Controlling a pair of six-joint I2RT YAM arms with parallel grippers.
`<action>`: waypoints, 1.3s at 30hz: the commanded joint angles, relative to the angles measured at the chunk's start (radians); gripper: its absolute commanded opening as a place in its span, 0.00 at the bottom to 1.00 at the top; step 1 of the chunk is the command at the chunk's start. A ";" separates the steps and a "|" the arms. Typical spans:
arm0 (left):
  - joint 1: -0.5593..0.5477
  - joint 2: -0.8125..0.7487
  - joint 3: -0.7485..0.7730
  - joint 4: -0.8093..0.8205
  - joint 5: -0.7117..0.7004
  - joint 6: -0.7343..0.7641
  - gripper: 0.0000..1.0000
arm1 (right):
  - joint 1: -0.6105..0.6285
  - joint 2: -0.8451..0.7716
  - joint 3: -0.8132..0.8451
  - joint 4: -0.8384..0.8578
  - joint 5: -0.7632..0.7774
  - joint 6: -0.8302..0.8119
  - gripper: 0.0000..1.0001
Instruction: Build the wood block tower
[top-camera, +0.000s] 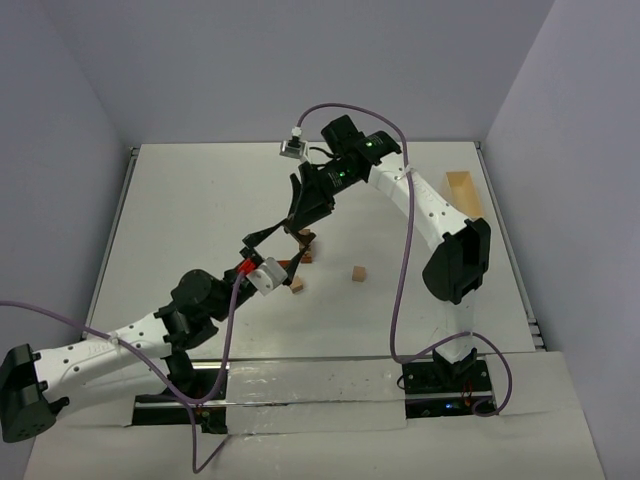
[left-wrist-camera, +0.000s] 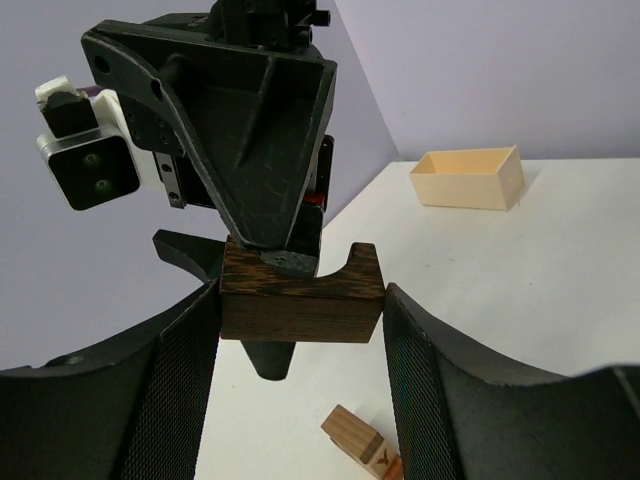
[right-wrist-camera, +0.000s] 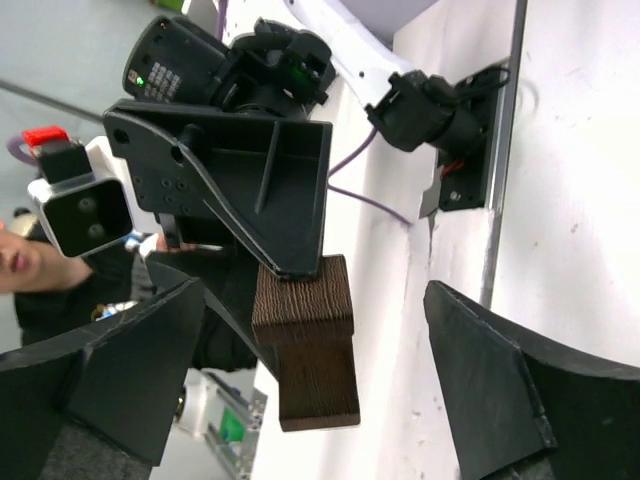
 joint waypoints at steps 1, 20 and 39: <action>-0.006 -0.066 0.092 -0.157 0.034 -0.039 0.25 | -0.002 -0.056 -0.001 0.059 -0.151 0.048 1.00; 0.429 0.062 0.614 -1.380 0.400 0.152 0.22 | -0.255 -0.332 -0.194 0.429 0.531 0.098 1.00; 0.779 0.935 1.160 -1.913 0.598 0.562 0.26 | -0.269 -0.456 -0.414 0.419 0.557 0.000 1.00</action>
